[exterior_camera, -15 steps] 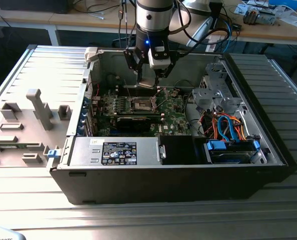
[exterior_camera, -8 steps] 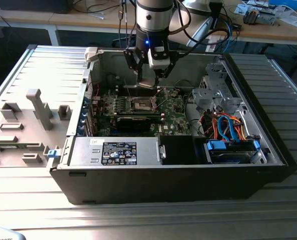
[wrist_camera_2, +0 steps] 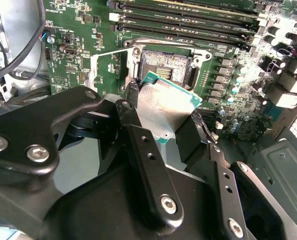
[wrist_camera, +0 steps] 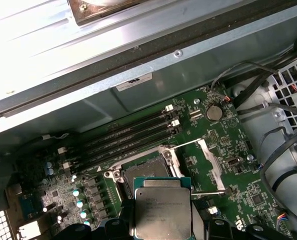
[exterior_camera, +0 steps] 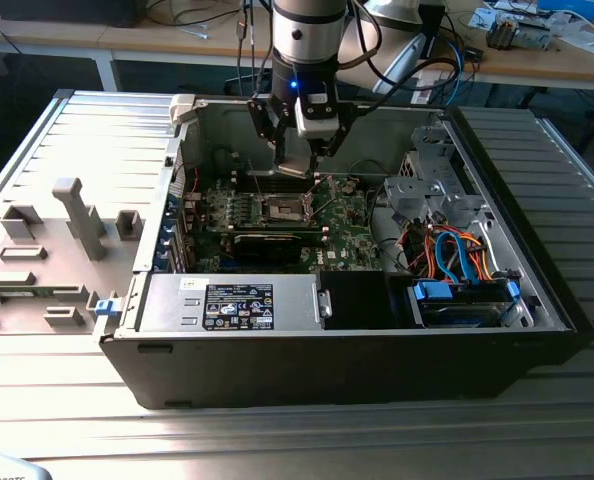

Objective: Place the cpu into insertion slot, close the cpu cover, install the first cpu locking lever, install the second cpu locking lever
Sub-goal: 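Place the cpu into insertion slot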

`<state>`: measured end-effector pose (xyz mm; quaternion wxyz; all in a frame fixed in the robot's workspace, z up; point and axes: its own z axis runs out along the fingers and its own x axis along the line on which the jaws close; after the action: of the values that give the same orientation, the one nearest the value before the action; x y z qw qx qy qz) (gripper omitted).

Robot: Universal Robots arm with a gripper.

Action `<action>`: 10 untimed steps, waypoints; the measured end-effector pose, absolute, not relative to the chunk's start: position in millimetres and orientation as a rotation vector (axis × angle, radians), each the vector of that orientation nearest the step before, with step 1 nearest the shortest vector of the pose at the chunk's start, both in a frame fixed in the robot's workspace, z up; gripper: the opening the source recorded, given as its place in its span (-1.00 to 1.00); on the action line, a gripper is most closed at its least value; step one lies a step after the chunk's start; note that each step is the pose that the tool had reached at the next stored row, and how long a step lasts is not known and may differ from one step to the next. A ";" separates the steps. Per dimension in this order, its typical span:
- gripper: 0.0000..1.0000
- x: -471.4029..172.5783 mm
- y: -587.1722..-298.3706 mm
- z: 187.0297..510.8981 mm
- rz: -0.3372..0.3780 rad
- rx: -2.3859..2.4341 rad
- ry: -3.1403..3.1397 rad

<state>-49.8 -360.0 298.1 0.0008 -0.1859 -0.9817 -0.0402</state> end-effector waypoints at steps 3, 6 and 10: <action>0.08 -49.8 -360.0 298.0 -0.126 -0.589 -3.082; 0.08 -49.8 -360.0 297.8 -0.125 -0.598 -3.080; 0.08 -49.8 -360.0 297.6 -0.123 -0.612 -3.078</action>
<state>-49.8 -360.0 297.6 0.0003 -0.1950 -0.9800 -0.0393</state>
